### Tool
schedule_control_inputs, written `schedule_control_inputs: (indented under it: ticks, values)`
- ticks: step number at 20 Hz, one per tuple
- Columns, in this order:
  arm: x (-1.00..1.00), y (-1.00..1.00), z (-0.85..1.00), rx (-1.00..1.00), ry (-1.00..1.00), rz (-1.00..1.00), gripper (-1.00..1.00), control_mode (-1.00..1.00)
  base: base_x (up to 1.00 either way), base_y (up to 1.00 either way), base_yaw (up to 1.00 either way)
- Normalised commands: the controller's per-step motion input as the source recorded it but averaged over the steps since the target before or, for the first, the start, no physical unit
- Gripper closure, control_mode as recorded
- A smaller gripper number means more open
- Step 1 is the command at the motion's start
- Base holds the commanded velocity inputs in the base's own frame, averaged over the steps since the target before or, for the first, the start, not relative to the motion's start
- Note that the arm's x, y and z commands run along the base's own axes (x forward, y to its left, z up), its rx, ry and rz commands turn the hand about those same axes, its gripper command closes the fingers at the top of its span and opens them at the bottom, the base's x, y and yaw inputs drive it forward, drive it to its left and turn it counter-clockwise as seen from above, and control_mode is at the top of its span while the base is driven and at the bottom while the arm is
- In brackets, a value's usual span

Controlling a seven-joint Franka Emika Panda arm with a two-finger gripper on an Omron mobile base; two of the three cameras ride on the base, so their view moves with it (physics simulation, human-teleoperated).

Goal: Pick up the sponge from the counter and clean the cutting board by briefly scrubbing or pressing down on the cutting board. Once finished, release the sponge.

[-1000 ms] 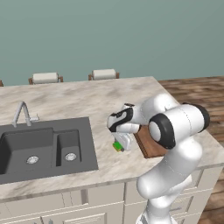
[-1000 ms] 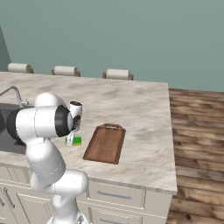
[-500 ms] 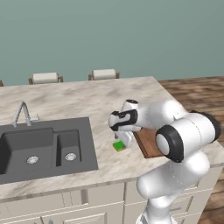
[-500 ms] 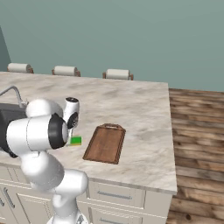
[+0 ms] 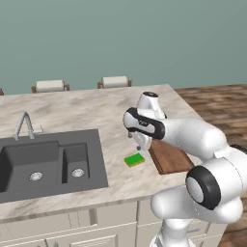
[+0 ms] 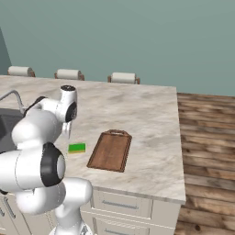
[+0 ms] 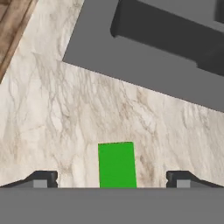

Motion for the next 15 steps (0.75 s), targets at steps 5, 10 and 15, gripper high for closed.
schedule_control_inputs:
  ticks: [5, 10, 15]
  values:
    - [-0.35, 0.00, 0.95, 0.00, -0.04, 0.00, -1.00, -1.00, 0.00, 0.00, 0.00]
    - [-0.70, 0.00, 0.70, 0.00, -0.09, 0.00, -1.00, -1.00, 0.00, 0.00, 0.00]
    - [-0.98, 0.00, 0.12, 0.00, -0.19, 0.00, -1.00, -1.00, 0.00, 0.00, 0.00]
